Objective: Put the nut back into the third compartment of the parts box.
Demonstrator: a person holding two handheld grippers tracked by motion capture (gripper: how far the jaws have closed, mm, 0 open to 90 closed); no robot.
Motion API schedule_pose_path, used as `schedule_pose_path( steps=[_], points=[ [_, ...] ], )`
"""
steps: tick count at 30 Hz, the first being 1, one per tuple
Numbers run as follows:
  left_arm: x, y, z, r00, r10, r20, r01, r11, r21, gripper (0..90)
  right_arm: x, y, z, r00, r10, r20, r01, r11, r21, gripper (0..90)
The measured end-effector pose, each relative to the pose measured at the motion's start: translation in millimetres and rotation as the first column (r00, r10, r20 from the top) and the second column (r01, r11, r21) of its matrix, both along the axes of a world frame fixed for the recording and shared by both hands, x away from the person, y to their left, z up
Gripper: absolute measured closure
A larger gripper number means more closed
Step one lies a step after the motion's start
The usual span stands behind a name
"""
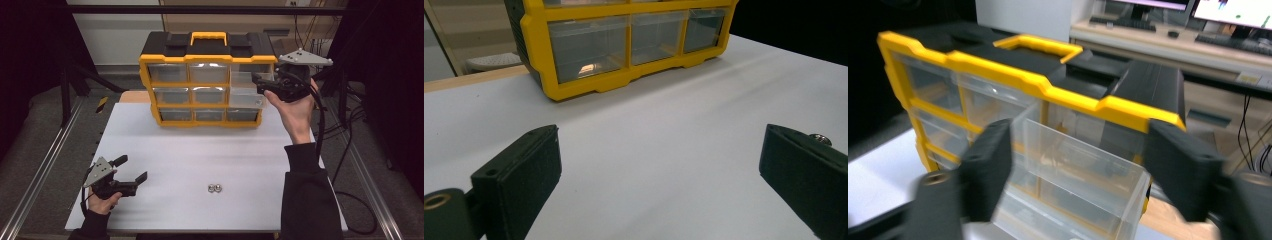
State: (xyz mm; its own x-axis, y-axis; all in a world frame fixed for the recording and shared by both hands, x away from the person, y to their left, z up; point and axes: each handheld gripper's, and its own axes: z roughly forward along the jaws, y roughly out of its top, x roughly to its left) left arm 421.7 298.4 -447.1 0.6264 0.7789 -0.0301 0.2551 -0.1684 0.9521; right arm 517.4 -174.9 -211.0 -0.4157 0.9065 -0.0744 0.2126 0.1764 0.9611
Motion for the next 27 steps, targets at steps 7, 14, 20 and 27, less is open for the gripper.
schedule_pose_path(
  steps=[7,14,20,27],
  points=[
    [-0.1,0.3,0.2,1.0,0.001,0.002,-0.001,1.0,0.0,3.1,-29.5,2.3,-4.5,0.9984,0.033,0.047,-0.033,0.9994,0.008,9.4],
    [-0.1,0.6,0.4,1.0,0.003,0.003,-0.003,1.0,0.0,3.1,-59.7,1.2,-29.6,0.9945,0.079,0.068,-0.082,0.996,0.035,5.4],
    [-0.4,0.4,0.7,1.0,0.003,0.005,-0.003,1.0,0.0,3.1,-76.3,-0.6,-56.9,0.9936,0.1,0.052,-0.103,0.993,0.057,4.8],
    [-0.6,0.0,0.7,1.0,0.002,0.005,-0.002,1.0,0.003,3.1,-84.0,0.0,-91.2,0.9921,0.125,0.001,-0.125,0.9906,0.055,4.7]
  ],
)
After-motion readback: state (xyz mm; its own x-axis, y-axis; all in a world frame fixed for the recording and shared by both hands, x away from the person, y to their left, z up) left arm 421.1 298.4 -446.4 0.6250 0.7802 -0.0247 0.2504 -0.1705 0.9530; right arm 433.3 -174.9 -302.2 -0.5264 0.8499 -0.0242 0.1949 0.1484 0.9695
